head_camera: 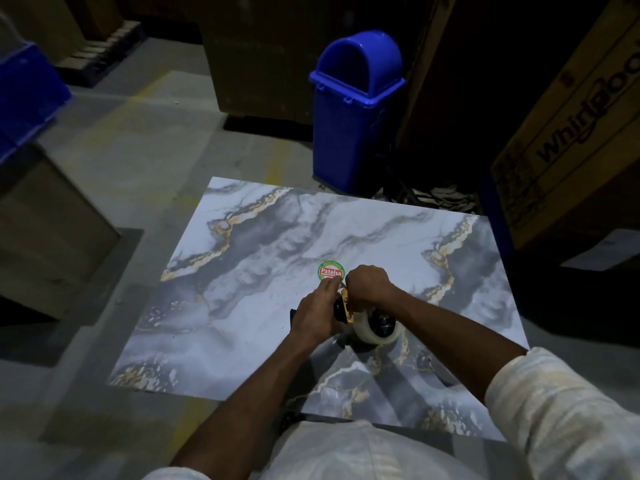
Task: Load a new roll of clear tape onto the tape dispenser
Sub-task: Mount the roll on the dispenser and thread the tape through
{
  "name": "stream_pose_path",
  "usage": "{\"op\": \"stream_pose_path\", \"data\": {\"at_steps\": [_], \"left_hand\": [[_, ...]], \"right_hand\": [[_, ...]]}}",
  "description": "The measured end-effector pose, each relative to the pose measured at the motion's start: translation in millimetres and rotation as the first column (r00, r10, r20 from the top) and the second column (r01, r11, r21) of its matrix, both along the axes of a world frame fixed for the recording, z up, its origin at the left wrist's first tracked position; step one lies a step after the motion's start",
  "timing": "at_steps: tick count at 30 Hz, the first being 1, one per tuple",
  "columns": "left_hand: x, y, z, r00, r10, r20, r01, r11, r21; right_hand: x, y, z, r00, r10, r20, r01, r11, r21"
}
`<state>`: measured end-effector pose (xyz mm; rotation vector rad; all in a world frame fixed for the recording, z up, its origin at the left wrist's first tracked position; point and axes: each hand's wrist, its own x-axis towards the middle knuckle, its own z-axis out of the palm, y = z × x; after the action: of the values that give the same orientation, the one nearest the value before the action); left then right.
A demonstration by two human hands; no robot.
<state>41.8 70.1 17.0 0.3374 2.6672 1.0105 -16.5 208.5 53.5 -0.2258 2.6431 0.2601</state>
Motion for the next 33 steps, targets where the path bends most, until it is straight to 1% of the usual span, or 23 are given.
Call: {"op": "stream_pose_path", "data": {"at_steps": [4, 10, 15, 17, 19, 22, 23, 25, 26, 27, 29, 31, 32, 33], "left_hand": [[-2, -6, -8, 1.0, 0.011, 0.025, -0.012, 0.999, 0.035], [-11, -11, -19, 0.999, -0.024, 0.024, 0.024, 1.0, 0.011], [-18, -12, -28, 0.998, -0.035, 0.045, 0.035, 0.999, 0.001], [-24, -14, -30, 0.996, -0.04, 0.08, 0.04, 0.999, -0.005], [-31, -18, -33, 0.993, -0.064, 0.098, 0.067, 0.997, -0.028], [-38, -24, -41, 0.991, -0.075, 0.114, 0.081, 0.996, -0.048], [-40, -25, -43, 0.991, -0.078, 0.112, 0.085, 0.995, -0.054], [-41, -26, -44, 0.992, -0.08, 0.101, 0.087, 0.994, -0.07], [-39, -25, -44, 0.993, -0.077, 0.084, 0.084, 0.993, -0.084], [-34, -23, -42, 0.997, -0.072, 0.035, 0.075, 0.992, -0.099], [-16, -16, -38, 0.985, -0.041, -0.17, 0.022, 0.994, -0.111], [11, -4, -38, 0.927, 0.032, -0.375, -0.053, 0.998, -0.046], [25, 4, -40, 0.897, 0.077, -0.436, -0.088, 0.996, -0.005], [37, 12, -45, 0.876, 0.132, -0.464, -0.132, 0.991, 0.034]], "right_hand": [[-5, 0, -3, 0.999, -0.012, 0.035, 0.013, 1.0, -0.014], [-12, -1, -12, 0.997, 0.007, 0.078, -0.006, 1.0, -0.019], [-13, 1, -17, 0.998, 0.015, 0.059, -0.009, 0.995, -0.096], [-12, 7, -23, 0.999, 0.029, 0.043, -0.022, 0.987, -0.158], [-7, 21, -28, 1.0, -0.002, -0.012, -0.001, 0.972, -0.237], [9, 53, -39, 0.983, -0.153, -0.102, 0.092, 0.889, -0.448], [17, 64, -43, 0.976, -0.179, -0.128, 0.093, 0.863, -0.496], [32, 79, -49, 0.971, -0.172, -0.166, 0.056, 0.84, -0.54], [39, 82, -52, 0.97, -0.165, -0.181, 0.039, 0.833, -0.553], [45, 85, -54, 0.966, -0.174, -0.192, 0.034, 0.818, -0.574], [53, 86, -56, 0.95, -0.235, -0.205, 0.056, 0.775, -0.63], [58, 85, -58, 0.934, -0.297, -0.198, 0.091, 0.736, -0.671], [59, 85, -59, 0.931, -0.315, -0.187, 0.107, 0.722, -0.684], [62, 86, -63, 0.93, -0.327, -0.169, 0.123, 0.708, -0.695]]}}
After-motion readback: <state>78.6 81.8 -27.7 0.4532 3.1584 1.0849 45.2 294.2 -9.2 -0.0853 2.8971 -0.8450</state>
